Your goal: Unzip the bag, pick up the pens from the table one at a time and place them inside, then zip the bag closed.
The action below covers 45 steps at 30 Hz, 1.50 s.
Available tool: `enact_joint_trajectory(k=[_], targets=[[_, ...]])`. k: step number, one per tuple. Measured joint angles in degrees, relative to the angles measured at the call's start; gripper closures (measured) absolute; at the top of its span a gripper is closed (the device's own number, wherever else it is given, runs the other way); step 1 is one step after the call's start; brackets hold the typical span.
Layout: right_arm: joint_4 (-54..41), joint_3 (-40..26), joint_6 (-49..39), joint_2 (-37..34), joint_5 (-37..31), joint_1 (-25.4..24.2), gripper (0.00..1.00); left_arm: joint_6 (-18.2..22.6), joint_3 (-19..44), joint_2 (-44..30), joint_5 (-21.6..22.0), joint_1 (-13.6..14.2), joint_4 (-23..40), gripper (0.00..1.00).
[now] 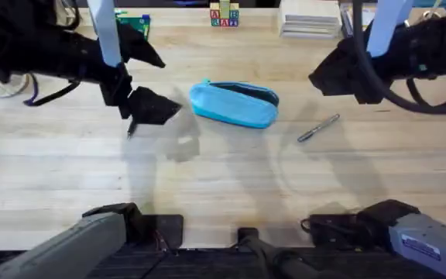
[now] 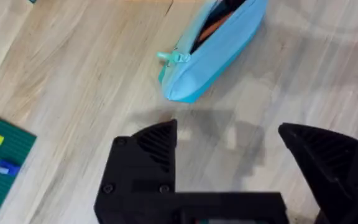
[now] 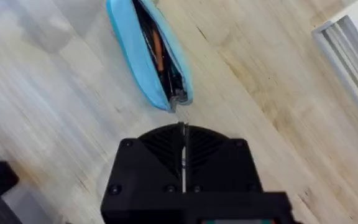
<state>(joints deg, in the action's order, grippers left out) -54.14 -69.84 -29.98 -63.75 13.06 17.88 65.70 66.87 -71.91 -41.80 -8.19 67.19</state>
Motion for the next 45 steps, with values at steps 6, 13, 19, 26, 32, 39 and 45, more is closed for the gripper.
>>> enact_joint_trajectory(k=[6, 13, 19, 26, 32, 39, 45], targets=[[-0.2, 0.0, 0.0, -0.1, 0.0, -0.2, 0.969, -1.9, 0.0, 4.2, 2.9, 0.0, 2.7, 0.008], [-0.2, 0.0, -0.3, -1.3, 0.0, -0.2, 0.969, -2.5, 0.0, 4.9, 4.0, 0.0, 2.9, 0.008], [-0.2, 0.0, -2.4, -3.6, 0.0, -0.2, 0.969, -2.7, 0.0, 5.0, 4.1, 0.0, 2.9, 0.008], [-0.1, 0.0, -7.3, -6.4, 2.4, -0.2, 0.969, -2.7, 0.0, 5.0, 4.1, 0.0, 3.1, 0.008], [0.1, 0.0, -12.0, -10.4, 9.0, -3.2, 0.969, -2.7, 0.0, 4.9, 4.1, 0.0, 3.5, 0.008], [0.1, 0.0, -15.2, -13.3, 19.2, -9.7, 0.969, -2.7, 0.0, 4.9, 4.1, 0.0, 4.0, 0.008], [0.2, 0.0, -20.5, -16.1, 23.3, -11.8, 0.969, -2.7, 0.0, 4.9, 4.1, 0.0, 4.0, 0.008]])
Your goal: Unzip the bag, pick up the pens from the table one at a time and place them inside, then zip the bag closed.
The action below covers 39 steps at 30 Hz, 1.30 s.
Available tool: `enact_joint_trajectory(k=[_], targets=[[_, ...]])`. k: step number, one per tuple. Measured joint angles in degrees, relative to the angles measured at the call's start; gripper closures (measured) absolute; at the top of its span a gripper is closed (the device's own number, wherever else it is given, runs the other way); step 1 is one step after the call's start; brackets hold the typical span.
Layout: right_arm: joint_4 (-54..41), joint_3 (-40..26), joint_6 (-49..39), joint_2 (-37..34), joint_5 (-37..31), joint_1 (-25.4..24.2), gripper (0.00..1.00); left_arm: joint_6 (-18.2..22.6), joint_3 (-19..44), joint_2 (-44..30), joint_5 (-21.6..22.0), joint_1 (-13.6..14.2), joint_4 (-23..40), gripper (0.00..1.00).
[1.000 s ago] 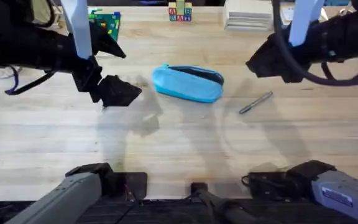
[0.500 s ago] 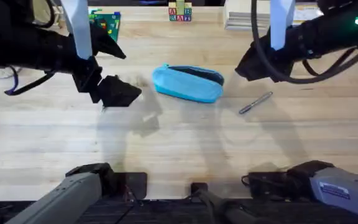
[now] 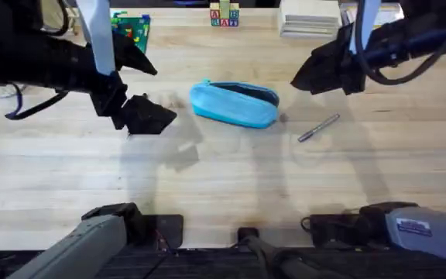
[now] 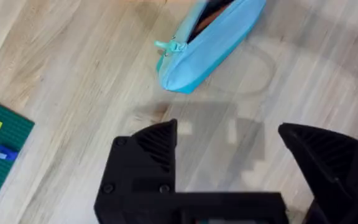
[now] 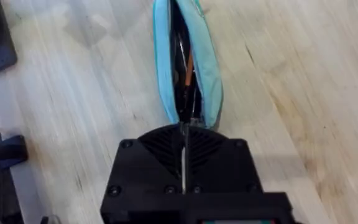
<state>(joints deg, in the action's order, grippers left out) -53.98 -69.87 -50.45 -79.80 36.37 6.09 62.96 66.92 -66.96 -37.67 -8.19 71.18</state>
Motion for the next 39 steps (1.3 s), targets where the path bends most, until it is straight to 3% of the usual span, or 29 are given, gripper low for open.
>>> enact_joint_trajectory(k=[19, 30, 39], targets=[[0.7, 0.0, -4.1, -13.9, 3.2, 0.0, 0.969, 0.0, 0.0, 0.0, 0.0, 0.0, 0.0, 0.008], [6.2, 0.0, -4.4, -14.5, 3.8, 4.4, 0.969, 0.0, 0.0, 0.0, 0.0, 0.0, 0.0, 0.008], [7.3, 0.0, -4.5, -14.5, 3.8, 4.6, 0.969, 0.0, 0.0, 0.0, 0.0, 0.0, 0.0, 0.008]])
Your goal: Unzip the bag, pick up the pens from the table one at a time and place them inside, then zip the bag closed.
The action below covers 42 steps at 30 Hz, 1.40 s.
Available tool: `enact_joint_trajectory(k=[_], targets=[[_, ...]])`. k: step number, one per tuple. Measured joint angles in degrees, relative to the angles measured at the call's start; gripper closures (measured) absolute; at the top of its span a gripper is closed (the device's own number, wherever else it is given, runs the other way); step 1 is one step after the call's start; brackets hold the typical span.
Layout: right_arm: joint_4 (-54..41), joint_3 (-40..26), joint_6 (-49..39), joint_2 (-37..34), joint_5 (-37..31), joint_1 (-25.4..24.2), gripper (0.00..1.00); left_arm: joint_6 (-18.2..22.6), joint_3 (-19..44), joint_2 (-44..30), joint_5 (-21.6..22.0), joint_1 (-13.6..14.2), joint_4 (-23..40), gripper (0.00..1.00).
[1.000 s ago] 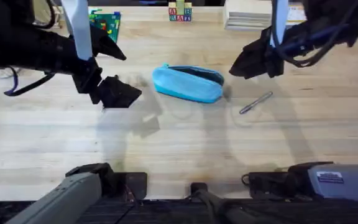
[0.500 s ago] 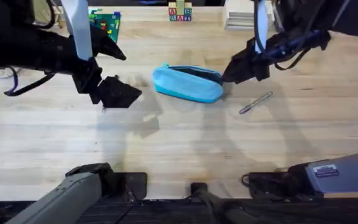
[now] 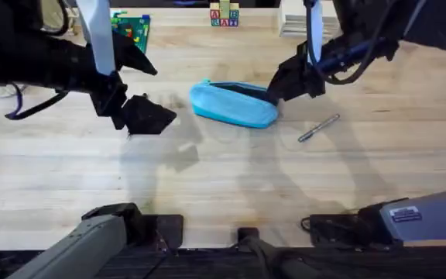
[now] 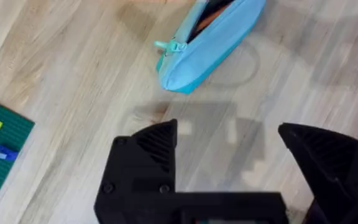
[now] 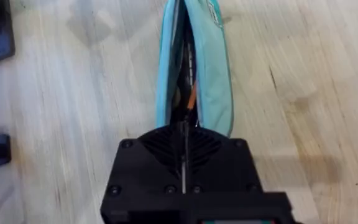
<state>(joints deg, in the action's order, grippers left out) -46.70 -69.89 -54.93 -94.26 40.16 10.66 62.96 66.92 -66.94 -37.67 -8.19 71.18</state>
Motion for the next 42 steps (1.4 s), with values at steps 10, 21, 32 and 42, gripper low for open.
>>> enact_joint_trajectory(k=[10, 21, 32, 42], targets=[[0.3, -0.2, 0.0, -2.2, 0.2, 0.5, 0.971, 0.0, 0.0, 0.0, 0.0, 0.0, 0.0, 0.007], [1.3, -0.2, 0.0, -5.4, 0.2, 2.5, 0.971, 0.0, 0.0, 0.0, 0.0, 0.0, 0.0, 0.008], [1.3, -0.2, -0.2, -5.4, 0.2, 2.5, 0.485, 0.0, 0.0, 0.0, 0.0, 0.0, 0.0, 0.008], [1.3, -0.2, -0.3, -5.4, 0.3, 2.6, 0.005, 0.0, 0.0, 0.0, 0.0, 0.0, 0.0, 0.008]])
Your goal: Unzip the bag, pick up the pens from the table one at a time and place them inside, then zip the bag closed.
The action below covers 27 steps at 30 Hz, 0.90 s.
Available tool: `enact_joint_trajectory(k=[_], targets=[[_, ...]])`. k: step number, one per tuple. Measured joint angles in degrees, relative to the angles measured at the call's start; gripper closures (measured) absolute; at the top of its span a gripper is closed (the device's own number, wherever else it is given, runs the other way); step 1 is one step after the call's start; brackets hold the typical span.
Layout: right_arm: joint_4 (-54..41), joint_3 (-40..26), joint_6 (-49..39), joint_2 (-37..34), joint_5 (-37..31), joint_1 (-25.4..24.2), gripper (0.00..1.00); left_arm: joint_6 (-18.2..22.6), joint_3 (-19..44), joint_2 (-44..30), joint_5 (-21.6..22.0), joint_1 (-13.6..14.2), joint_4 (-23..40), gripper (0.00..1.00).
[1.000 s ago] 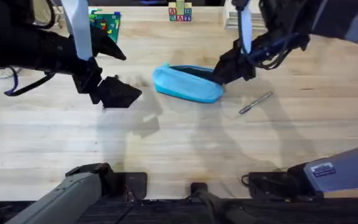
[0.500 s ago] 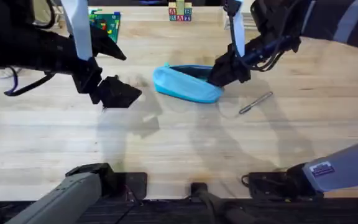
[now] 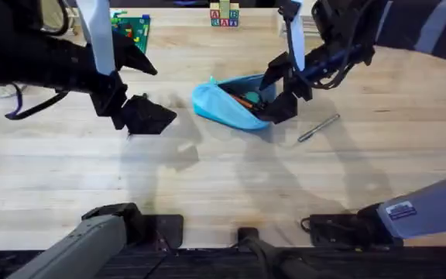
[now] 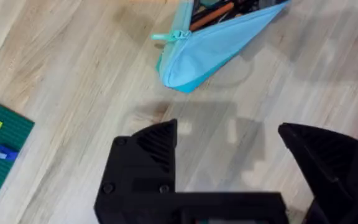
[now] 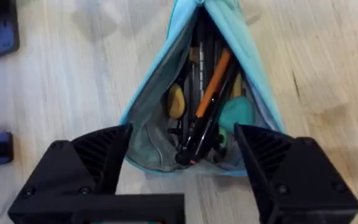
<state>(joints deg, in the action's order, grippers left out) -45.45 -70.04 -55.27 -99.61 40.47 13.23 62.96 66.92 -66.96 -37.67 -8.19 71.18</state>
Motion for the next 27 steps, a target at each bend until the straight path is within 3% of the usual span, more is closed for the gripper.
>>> enact_joint_trajectory(k=[7, 14, 20, 27], targets=[[0.1, -0.1, 2.5, 0.0, 0.3, 0.0, 0.005, 0.0, 0.0, 0.0, 0.0, 0.0, 0.0, 0.008], [-0.1, -3.3, 15.7, 2.4, 0.3, 0.0, 0.005, 0.0, 0.0, 0.0, 0.0, 0.0, 0.0, 0.008], [-0.1, -5.9, 31.6, 13.5, -0.7, 0.0, 0.005, 0.0, 0.0, 0.0, 0.0, 0.0, 0.0, 0.008], [-4.3, -5.9, 45.1, 25.4, -14.2, 0.0, 0.005, 0.0, 0.0, 0.0, 0.0, 0.0, 0.0, 0.008]])
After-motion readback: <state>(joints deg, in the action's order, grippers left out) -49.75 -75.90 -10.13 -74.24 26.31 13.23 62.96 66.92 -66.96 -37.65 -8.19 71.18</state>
